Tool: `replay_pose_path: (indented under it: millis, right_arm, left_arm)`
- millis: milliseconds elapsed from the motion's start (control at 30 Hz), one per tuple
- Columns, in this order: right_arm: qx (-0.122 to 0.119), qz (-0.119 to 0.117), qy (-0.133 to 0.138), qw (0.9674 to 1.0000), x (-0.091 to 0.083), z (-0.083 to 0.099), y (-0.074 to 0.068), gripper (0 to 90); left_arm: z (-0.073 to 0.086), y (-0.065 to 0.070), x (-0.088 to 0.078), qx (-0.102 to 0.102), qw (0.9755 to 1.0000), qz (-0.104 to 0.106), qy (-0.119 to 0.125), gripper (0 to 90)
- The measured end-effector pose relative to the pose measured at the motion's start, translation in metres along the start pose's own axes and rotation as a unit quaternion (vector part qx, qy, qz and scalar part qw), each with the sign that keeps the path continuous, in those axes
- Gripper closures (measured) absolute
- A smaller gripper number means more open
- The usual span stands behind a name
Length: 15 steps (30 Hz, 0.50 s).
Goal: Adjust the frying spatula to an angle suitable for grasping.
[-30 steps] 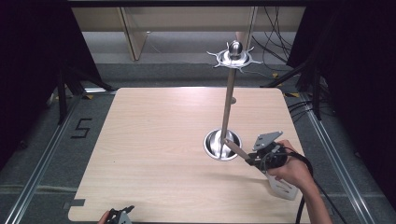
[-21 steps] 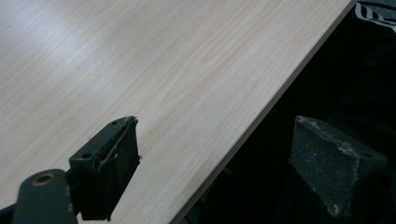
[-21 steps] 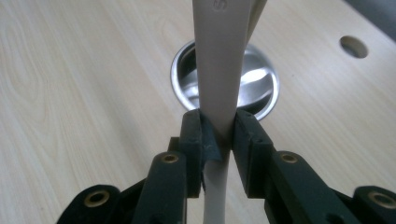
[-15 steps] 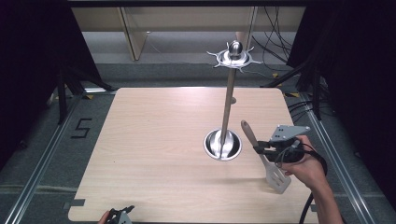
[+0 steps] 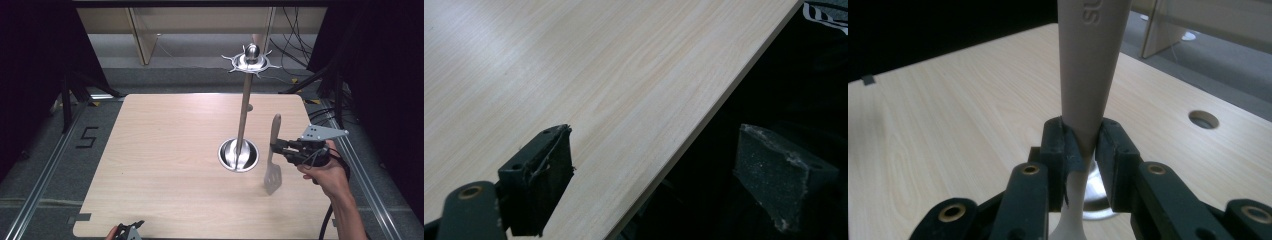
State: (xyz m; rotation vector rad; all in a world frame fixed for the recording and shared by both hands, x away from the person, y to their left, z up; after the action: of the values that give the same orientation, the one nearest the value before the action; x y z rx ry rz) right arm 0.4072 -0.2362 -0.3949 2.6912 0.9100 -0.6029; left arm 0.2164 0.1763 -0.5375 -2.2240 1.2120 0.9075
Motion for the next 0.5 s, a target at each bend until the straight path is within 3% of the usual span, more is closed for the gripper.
replay_pose_path:
  millis: [233, 267, 400, 500]
  right_arm:
    - [-0.001, -0.014, 0.029, 0.9995, 0.002, -0.012, -0.008, 75.4]
    - [0.012, -0.016, 0.033, 0.9993, 0.001, -0.014, -0.009, 75.4]
    - [0.007, -0.013, 0.048, 0.9987, 0.001, -0.018, -0.008, 75.4]
    - [0.004, -0.016, 0.042, 0.9990, 0.001, -0.020, -0.005, 75.4]
  left_arm:
    - [0.000, 0.000, -0.001, 0.001, 1.0000, -0.003, -0.001, 14.8]
    - [0.000, -0.001, -0.001, 0.002, 0.9999, -0.010, -0.002, 14.8]
    - [0.000, 0.000, 0.000, 0.002, 1.0000, 0.000, -0.003, 14.9]
    - [0.000, -0.001, -0.001, 0.001, 1.0000, -0.001, -0.003, 14.8]
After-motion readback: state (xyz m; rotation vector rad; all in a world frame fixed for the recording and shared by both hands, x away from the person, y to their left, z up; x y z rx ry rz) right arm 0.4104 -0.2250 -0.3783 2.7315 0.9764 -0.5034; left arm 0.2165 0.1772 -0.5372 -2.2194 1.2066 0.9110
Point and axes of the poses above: each handheld gripper's, and its own axes: x roughly forward along the jaws, z roughly out of its underside, y roughly to its right, the point moved 6 cm from there along x, roughly forward along the jaws, and after that the axes turned 14 degrees about z, right-handed, at the moved point
